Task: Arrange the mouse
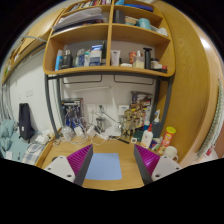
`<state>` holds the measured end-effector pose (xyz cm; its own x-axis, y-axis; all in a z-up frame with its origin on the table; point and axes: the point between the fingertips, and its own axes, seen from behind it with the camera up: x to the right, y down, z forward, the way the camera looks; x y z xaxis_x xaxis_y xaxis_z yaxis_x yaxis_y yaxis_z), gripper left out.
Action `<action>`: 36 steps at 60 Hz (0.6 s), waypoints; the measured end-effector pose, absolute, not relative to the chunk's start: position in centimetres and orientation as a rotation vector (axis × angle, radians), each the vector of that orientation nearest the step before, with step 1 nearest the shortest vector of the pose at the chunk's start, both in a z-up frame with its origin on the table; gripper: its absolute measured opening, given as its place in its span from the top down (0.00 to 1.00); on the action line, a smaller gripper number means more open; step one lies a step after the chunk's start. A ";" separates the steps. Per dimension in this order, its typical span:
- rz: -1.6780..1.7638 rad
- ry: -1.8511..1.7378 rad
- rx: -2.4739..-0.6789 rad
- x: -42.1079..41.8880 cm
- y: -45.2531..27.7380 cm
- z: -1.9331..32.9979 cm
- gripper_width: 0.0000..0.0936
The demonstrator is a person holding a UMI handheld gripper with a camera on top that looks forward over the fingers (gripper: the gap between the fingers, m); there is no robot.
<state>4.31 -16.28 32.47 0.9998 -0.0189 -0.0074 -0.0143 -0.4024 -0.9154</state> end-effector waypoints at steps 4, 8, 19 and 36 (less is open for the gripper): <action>0.022 0.004 -1.997 1.8 -16.2 30.7 0.10; 0.054 -0.034 -2.020 -0.5 -16.2 29.2 0.10; 0.135 -0.165 -2.106 -13.3 -15.8 20.1 0.10; 0.267 -0.264 -2.243 -29.7 -14.0 9.7 0.10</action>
